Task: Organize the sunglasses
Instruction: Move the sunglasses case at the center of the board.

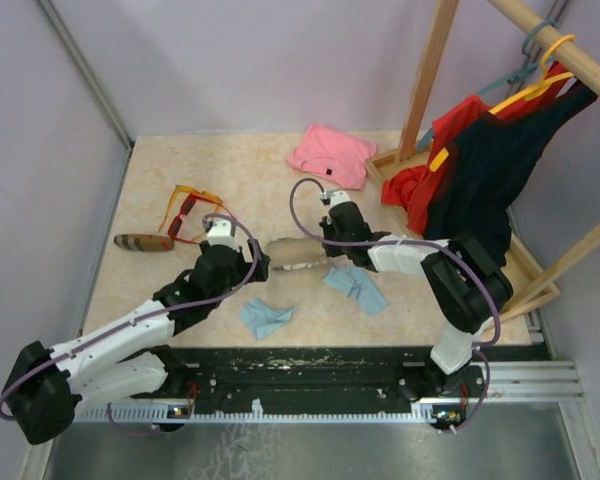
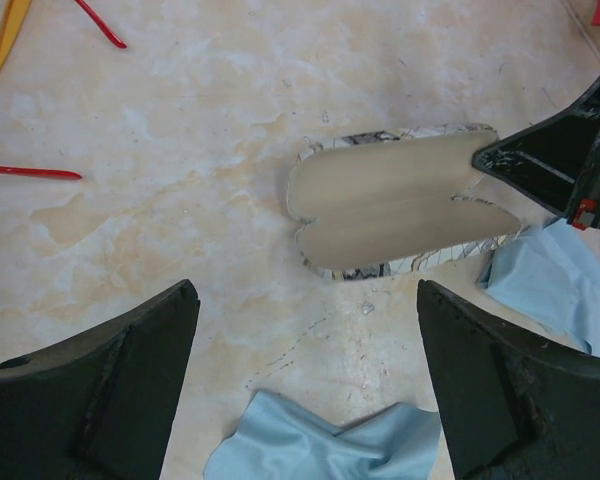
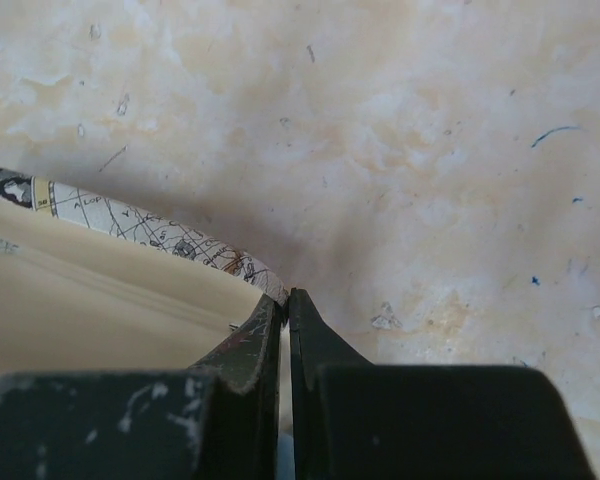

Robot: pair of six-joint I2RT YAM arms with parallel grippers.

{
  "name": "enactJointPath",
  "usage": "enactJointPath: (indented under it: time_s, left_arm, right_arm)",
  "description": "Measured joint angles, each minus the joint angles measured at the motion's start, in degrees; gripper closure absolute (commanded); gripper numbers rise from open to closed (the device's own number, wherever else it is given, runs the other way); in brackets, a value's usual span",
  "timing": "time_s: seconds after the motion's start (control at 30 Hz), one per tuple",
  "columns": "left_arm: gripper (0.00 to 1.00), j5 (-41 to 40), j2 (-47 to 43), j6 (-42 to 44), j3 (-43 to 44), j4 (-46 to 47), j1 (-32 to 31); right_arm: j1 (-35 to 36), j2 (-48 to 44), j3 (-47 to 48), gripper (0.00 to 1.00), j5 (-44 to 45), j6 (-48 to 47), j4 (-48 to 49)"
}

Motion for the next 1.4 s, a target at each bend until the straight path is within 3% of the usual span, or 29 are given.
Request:
enactJointPath:
  time_s: [0.53,0.97,1.13,1.4]
  left_arm:
    - [0.03,-3.6,-0.1,-0.7,1.9,-5.2,0.4]
    - [0.01,-3.7,0.0,-1.7,2.0,-6.1,1.6]
    - [0.00,-3.1,0.4,-1.7,3.8,-8.0,3.0]
    - [0.01,2.6,7.3,-0.2,14.3,-12.2,8.9]
  right_arm:
    - [-3.4,5.1,5.3,0.96,2.7,-1.0,3.8]
    - [-3.7,5.8,6.1,0.59,1.8,-0.9,4.3]
    - [-3.7,1.2,5.5,0.51,1.8,-1.1,3.1]
    - [-3.9,-15.6,0.1,0.45,3.0,1.3,1.2]
